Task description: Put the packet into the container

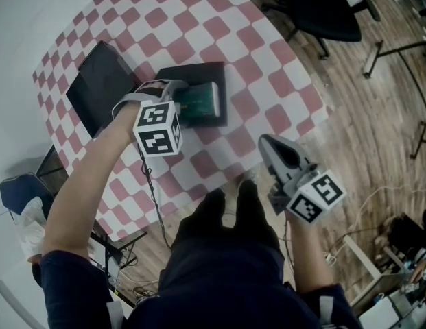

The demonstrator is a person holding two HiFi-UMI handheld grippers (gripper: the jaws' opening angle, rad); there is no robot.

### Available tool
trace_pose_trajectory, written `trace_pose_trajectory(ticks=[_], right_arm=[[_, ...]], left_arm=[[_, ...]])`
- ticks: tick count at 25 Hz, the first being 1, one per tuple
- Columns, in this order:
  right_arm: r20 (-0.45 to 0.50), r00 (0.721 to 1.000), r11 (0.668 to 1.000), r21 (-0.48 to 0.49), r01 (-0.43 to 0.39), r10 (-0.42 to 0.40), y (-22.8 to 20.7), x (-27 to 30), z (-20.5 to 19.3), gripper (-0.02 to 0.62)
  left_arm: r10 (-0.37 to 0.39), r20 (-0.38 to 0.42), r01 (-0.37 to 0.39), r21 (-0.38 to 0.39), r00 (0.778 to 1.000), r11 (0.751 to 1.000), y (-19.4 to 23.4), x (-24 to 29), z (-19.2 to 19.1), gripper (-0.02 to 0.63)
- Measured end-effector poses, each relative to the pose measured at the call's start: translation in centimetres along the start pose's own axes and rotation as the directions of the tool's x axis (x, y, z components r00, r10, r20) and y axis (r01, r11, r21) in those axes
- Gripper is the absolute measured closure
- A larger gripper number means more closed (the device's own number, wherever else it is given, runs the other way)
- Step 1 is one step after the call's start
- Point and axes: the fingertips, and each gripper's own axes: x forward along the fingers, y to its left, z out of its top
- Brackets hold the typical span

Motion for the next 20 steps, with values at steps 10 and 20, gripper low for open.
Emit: trace_pose_trajectory(ticks=[10, 20], right_arm=[[-0.004, 1.0, 1.0, 0.003, 0.002, -0.002, -0.4, 0.1, -0.1, 0.578], [-0.012, 1.0, 1.0, -0.007, -0.006, 0.006, 0.1, 0.6, 0.0, 0.578]], left_arm=[[-0.011, -0.029, 0.012, 0.025, 1.0, 1.0, 0.1, 1.0, 0.1, 0.201], [-0.035, 0.036, 0.037, -0.043, 0.999, 0.998, 0.3, -0.6, 0.4, 0.201]])
